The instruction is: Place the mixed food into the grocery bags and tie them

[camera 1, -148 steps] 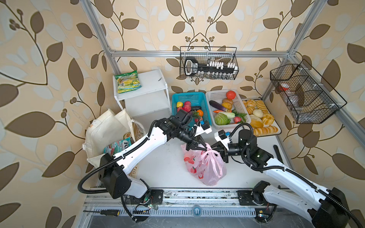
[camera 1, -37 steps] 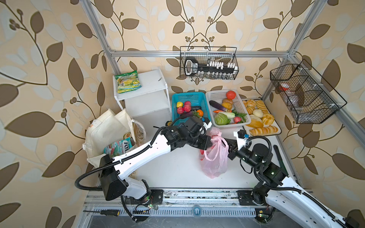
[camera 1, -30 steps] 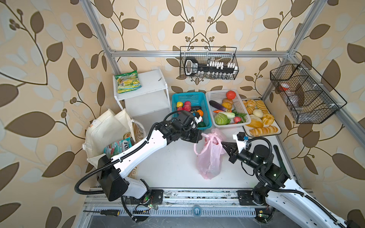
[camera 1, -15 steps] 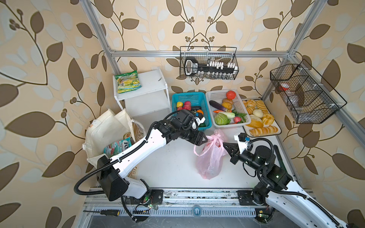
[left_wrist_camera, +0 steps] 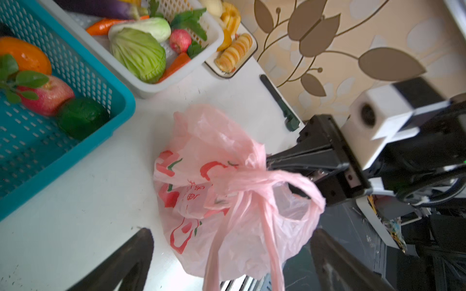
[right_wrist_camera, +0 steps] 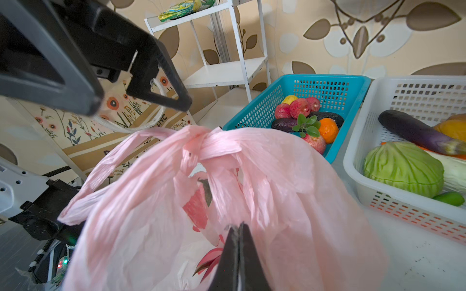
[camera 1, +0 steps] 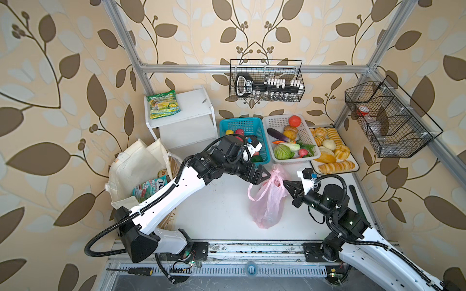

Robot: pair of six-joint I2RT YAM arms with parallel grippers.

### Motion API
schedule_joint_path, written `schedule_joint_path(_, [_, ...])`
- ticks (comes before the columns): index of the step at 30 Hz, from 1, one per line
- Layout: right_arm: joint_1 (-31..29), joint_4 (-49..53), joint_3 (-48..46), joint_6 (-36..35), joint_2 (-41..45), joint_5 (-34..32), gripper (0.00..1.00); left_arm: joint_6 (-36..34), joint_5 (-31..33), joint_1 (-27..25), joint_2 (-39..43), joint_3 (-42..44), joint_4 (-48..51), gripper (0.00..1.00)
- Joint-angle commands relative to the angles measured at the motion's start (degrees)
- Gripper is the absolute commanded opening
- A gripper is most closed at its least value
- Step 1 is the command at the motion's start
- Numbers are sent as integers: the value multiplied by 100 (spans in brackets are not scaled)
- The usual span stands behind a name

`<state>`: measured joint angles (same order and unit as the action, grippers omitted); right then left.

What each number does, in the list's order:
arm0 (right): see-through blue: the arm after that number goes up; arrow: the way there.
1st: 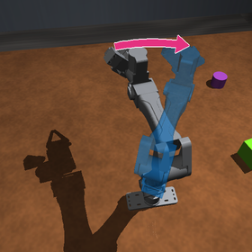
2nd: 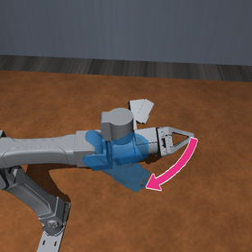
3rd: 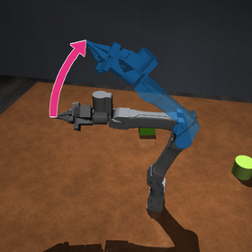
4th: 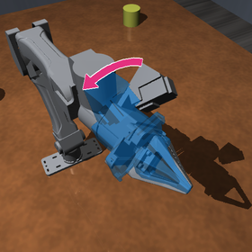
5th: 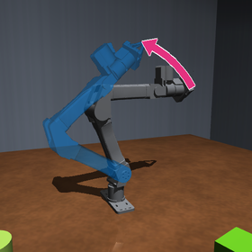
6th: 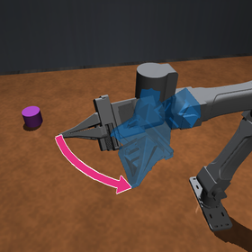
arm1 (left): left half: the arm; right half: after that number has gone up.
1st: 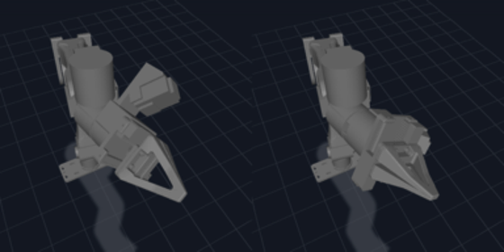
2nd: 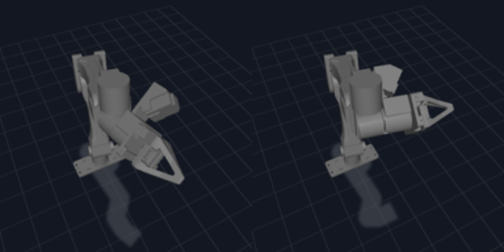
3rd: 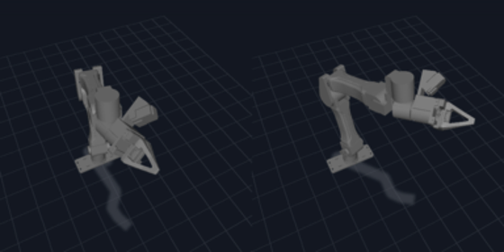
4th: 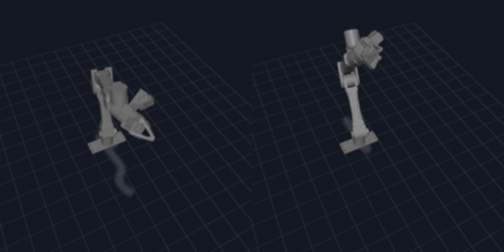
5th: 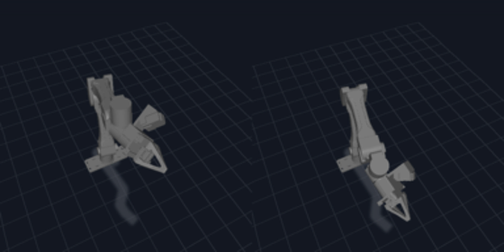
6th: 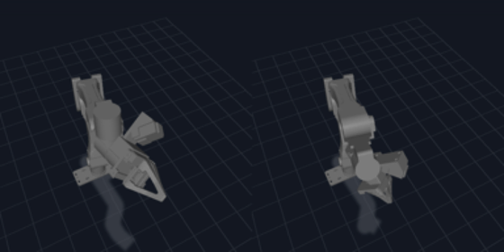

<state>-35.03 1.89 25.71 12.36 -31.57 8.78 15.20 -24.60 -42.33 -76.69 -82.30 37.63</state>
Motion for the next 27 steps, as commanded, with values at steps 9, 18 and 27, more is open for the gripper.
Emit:
schedule_joint_path(9, [-25, -189, 4, -93, 3, -78, 0, 784, 855, -582, -1516, -2313, 1959, 99])
schedule_joint_path(18, [-65, -181, 21, -103, 34, -83, 0, 587, 1138, -760, -2286, -2861, 2443, 99])
schedule_joint_path(27, [-79, -134, -14, -126, 62, -181, 0, 230, 192, -753, -2514, -2911, 2923, 69])
